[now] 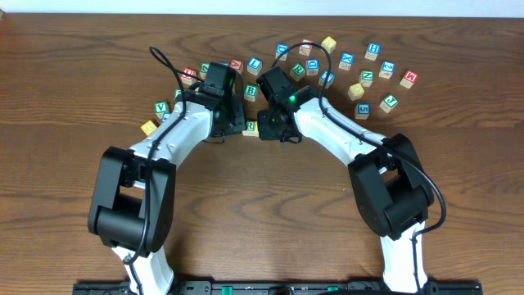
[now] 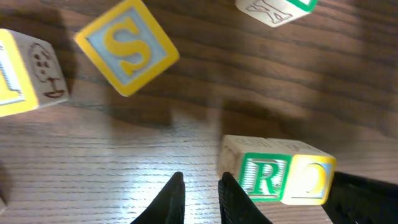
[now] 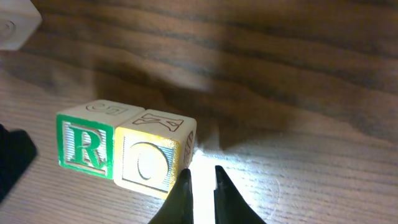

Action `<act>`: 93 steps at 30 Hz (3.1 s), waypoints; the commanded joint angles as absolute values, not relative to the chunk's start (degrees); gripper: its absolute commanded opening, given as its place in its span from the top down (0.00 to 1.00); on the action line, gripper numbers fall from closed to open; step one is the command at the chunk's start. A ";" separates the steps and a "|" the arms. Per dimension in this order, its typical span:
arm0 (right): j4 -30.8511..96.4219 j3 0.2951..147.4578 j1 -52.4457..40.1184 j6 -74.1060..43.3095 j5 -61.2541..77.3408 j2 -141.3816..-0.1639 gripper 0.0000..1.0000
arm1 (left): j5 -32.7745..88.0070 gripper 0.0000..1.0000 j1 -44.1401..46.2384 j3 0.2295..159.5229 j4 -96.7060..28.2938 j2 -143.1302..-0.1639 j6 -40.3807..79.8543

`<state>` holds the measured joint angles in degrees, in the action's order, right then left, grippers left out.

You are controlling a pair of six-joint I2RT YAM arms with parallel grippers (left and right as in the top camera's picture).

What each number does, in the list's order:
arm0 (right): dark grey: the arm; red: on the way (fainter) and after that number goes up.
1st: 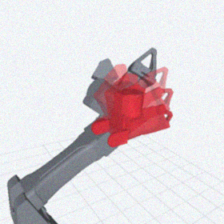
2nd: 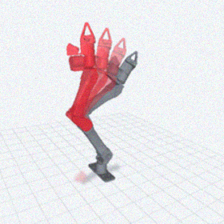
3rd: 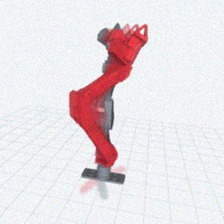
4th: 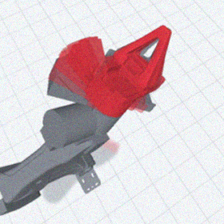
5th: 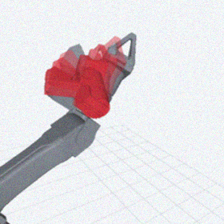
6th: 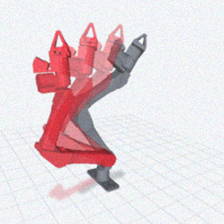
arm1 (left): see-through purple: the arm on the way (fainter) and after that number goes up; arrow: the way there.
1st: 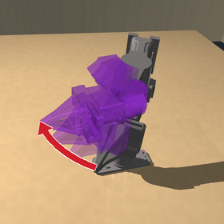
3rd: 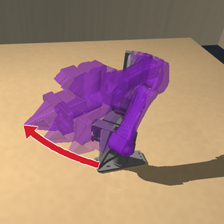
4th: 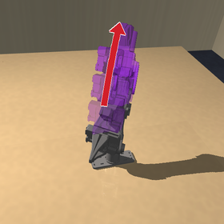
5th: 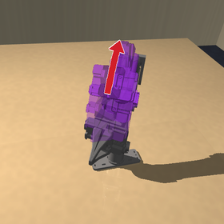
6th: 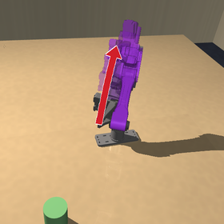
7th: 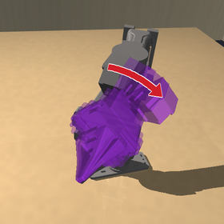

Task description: Spell out ROBOT

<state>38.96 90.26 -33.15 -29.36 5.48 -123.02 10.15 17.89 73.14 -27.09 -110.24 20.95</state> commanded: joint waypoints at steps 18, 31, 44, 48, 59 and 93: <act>35.70 90.11 -29.61 -29.10 4.73 -121.89 0.93 | 13.21 0.81 15.92 74.59 -26.26 -110.34 14.96; 35.09 89.65 -29.06 -29.10 4.84 -122.02 0.86 | 14.15 0.91 15.92 74.15 -26.85 -113.34 9.72; 34.89 89.17 -29.10 -29.10 4.89 -122.02 0.85 | 17.17 0.91 16.10 74.15 -26.44 -114.15 11.00; 34.94 89.12 -29.12 -29.12 4.89 -122.02 0.85 | 17.17 0.91 16.10 74.15 -26.44 -114.15 11.00; 35.11 89.12 -29.65 -29.10 5.10 -122.02 0.87 | 17.37 0.91 17.54 74.15 -26.39 -114.15 10.98; 37.10 89.12 -31.31 -29.12 6.63 -122.02 0.89 | 17.37 0.91 18.74 74.15 -25.67 -114.15 11.03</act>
<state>37.04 89.49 -30.68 -29.30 5.67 -123.02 16.62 18.81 73.14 -25.39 -114.02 10.87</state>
